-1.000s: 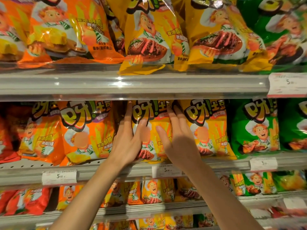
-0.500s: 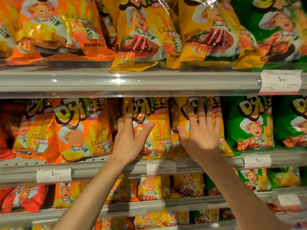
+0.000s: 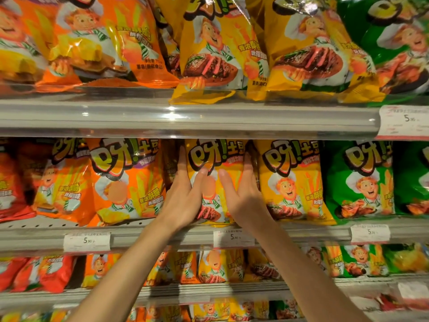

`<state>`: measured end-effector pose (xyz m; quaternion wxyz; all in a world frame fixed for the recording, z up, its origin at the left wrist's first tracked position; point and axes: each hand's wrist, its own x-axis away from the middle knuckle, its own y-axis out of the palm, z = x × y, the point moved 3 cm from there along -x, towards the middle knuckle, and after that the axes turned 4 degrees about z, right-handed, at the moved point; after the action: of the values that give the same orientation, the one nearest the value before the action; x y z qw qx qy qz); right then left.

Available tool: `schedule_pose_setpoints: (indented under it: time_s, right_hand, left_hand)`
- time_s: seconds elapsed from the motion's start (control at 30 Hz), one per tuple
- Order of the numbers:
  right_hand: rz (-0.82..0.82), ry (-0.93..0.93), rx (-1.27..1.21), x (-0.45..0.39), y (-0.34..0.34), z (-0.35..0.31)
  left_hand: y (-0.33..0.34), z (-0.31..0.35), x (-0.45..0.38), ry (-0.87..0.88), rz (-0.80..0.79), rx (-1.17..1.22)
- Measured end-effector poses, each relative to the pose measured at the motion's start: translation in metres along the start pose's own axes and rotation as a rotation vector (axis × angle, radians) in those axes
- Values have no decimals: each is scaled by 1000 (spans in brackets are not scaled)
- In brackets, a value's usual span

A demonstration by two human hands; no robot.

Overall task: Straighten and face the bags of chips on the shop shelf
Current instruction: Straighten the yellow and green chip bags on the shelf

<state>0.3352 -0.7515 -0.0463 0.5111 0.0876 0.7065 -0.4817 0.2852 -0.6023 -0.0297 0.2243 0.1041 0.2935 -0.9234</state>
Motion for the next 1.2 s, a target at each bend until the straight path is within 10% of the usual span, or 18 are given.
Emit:
schedule_pose_setpoints:
  time_s: [0.37,0.6,0.97,1.2]
  right_hand:
    - [95,91,-208,-2,-12,15]
    - [-270,609,-756,20,-44,5]
    - [-21,884,-658,109,-84,-40]
    - [-167,1022,-690,161,-62,-54]
  left_hand:
    - [1,-2,0,24,0,28]
    - [-35,-11,33,157,121,120]
    - [-80,-65,102,7,51,424]
    - [-94,-107,132,-155,-2,310]
